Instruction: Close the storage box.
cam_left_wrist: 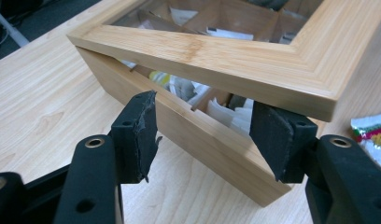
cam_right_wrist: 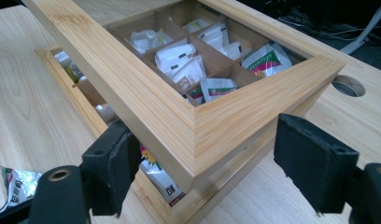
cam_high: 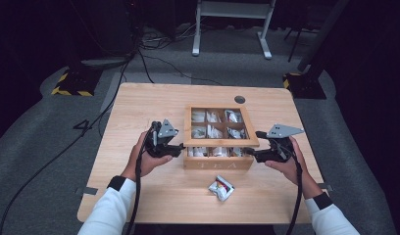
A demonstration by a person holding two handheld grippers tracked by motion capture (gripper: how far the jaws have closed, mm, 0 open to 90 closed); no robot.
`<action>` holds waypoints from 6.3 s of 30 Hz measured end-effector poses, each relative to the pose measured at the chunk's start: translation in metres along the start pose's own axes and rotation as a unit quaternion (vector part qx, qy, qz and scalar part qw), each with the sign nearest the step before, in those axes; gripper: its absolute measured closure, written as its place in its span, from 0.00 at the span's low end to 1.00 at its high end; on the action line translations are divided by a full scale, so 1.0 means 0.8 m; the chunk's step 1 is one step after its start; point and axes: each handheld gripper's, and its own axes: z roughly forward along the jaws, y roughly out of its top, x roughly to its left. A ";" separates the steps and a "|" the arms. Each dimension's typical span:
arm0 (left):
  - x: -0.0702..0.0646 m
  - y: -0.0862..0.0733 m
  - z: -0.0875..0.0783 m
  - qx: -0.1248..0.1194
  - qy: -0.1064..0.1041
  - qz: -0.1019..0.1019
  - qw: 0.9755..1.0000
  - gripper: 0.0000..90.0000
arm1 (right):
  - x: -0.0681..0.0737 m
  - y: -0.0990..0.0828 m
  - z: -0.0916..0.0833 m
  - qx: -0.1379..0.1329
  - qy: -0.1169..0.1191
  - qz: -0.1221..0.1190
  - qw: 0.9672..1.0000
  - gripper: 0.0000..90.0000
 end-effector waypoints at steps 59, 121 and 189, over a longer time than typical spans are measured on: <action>-0.024 -0.028 0.010 -0.002 -0.055 -0.004 0.998 0.37 | 0.014 -0.038 0.006 0.025 0.022 0.008 0.999 0.36; -0.015 -0.151 -0.061 0.091 0.053 0.006 0.994 0.21 | -0.021 -0.154 -0.069 0.080 -0.082 0.032 0.993 0.28; 0.003 -0.200 -0.063 0.072 0.013 -0.079 0.994 0.15 | -0.020 -0.206 -0.085 0.078 -0.092 0.109 0.987 0.23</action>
